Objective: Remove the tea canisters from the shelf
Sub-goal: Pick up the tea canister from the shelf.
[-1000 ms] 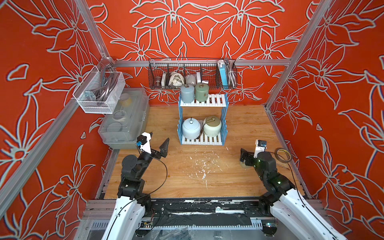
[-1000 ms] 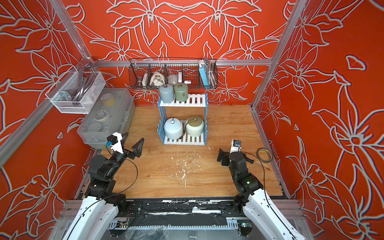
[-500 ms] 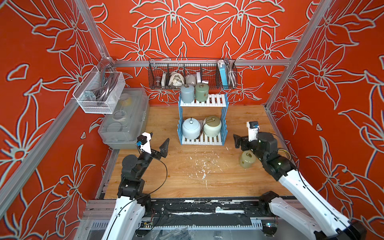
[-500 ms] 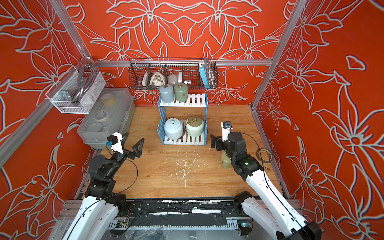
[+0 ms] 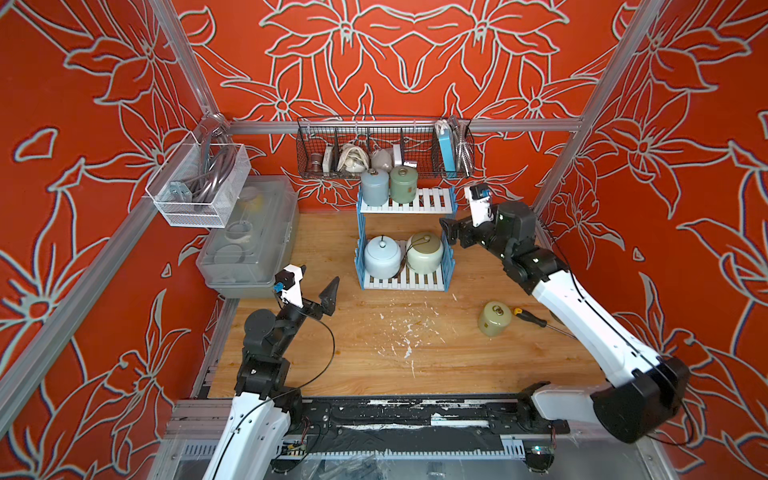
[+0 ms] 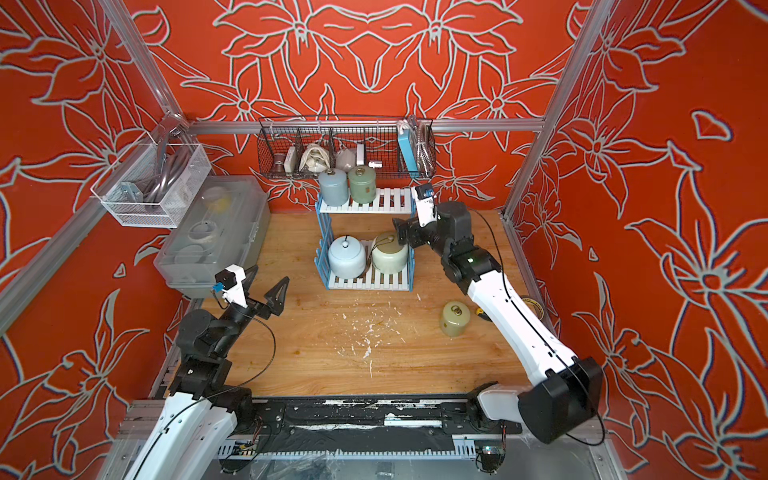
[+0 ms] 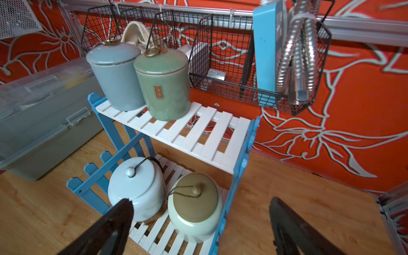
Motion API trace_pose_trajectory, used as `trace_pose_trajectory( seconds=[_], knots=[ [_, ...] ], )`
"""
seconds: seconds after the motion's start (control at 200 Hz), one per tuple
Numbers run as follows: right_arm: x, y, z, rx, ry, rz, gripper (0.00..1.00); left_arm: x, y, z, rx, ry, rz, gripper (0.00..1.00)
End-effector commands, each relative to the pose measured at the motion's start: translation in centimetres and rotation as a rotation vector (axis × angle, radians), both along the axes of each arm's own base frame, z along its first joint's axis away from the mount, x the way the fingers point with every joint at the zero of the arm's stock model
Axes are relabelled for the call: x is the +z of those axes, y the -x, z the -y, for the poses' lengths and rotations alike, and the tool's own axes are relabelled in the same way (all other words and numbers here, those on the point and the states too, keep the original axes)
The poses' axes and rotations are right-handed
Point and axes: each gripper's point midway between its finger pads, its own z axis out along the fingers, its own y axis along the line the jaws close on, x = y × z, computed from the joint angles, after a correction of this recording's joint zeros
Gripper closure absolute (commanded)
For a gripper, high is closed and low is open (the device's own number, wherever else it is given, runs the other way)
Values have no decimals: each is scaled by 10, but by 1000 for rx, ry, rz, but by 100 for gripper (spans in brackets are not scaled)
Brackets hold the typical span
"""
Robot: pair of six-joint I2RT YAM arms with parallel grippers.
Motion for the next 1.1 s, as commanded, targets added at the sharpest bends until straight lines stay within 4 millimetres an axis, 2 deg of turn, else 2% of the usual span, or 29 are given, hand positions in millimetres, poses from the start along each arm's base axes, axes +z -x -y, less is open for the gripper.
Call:
trace_pose_trajectory(
  seconds=[0.0, 0.245, 0.44, 0.891, 1.096],
  knots=[
    [12, -8, -19, 83, -3, 9, 1, 12, 4, 3, -15, -2, 44, 2],
    [20, -42, -45, 128, -53, -10, 1, 11, 4, 5, -25, 2, 38, 2],
    [30, -61, -68, 190, -80, -13, 1, 12, 5, 4, -19, 2, 47, 2],
    [49, -109, -102, 225, -149, 7, 1, 12, 4, 4, -23, 5, 34, 2],
    [49, -127, -119, 233, -188, 10, 1, 11, 3, 3, -17, 3, 23, 2]
  ],
)
